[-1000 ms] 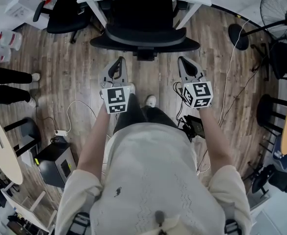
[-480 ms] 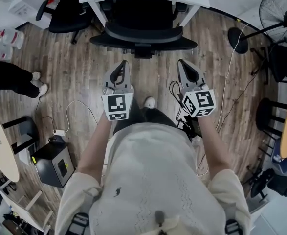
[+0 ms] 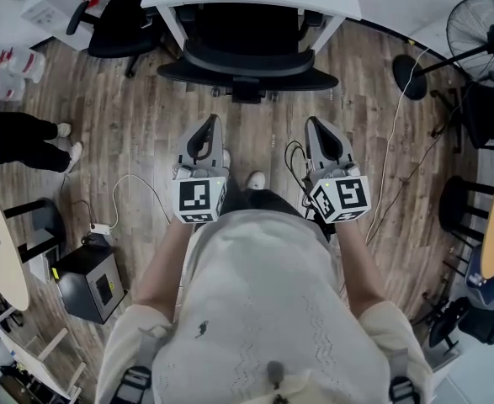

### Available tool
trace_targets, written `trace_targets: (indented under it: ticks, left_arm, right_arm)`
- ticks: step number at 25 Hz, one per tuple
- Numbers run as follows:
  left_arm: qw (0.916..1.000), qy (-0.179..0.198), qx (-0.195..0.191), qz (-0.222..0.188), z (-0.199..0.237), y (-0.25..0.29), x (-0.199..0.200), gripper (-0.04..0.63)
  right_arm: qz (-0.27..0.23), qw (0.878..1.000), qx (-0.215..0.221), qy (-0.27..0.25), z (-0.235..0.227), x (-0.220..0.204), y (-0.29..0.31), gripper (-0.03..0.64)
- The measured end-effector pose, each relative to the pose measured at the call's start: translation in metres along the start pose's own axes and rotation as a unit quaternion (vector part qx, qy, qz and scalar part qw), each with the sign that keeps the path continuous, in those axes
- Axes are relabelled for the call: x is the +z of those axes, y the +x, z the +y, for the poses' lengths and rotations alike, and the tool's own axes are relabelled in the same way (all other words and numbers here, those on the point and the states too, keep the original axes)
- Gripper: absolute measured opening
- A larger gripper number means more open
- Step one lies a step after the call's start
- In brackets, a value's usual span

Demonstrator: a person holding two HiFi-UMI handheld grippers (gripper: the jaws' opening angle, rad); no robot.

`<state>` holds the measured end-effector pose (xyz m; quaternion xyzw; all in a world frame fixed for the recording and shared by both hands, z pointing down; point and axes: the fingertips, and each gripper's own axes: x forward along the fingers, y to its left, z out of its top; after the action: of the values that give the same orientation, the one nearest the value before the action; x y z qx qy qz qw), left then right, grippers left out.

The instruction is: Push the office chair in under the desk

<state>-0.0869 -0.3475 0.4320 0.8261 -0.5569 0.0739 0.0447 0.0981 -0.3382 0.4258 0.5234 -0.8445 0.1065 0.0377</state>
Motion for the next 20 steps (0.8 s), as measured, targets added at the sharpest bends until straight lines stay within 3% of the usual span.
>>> trace_targets:
  ticks: [20]
  left_arm:
    - [0.9993, -0.002, 0.013, -0.035, -0.012, -0.041, 0.041, 0.021]
  right_arm:
    - [-0.026, 1.0, 0.002, 0.004, 0.02, 0.032, -0.041, 0.009]
